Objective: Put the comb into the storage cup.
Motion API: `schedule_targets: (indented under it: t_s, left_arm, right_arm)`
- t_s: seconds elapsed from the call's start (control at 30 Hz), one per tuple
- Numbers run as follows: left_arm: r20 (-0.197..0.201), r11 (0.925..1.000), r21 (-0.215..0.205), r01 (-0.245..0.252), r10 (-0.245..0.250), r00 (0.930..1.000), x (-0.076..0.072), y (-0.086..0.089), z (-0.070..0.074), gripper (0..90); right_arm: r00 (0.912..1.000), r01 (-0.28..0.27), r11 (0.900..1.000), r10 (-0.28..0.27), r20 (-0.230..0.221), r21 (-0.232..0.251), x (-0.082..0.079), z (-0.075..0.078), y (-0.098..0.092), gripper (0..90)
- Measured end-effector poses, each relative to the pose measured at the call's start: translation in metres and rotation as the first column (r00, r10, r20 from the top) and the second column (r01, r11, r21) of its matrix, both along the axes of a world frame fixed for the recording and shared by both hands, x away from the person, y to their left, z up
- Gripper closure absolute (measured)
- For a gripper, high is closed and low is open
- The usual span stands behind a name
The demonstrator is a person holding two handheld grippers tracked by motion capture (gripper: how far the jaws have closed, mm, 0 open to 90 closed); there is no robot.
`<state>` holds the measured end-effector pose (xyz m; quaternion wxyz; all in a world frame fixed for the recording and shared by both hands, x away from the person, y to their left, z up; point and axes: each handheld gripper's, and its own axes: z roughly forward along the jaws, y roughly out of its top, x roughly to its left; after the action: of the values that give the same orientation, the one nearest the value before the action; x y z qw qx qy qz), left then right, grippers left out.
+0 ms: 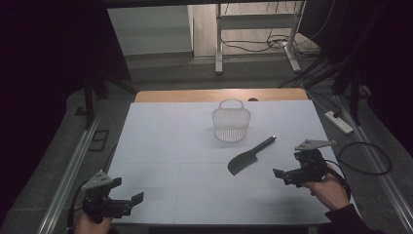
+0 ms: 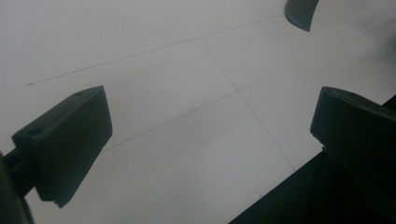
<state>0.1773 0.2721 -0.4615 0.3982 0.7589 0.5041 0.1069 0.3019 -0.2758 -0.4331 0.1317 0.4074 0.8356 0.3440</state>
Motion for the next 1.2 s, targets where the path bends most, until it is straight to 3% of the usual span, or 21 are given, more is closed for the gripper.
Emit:
schedule_targets:
  t_s: [1.2]
  left_arm:
    - [-0.004, 0.9999, -0.01, -0.004, 0.004, 1.0, 0.0, 0.001, 0.0, 0.0]
  right_arm:
    - [0.9996, 0.003, 0.999, -0.005, -0.029, -0.05, 0.043, -0.007, 0.02, 0.0]
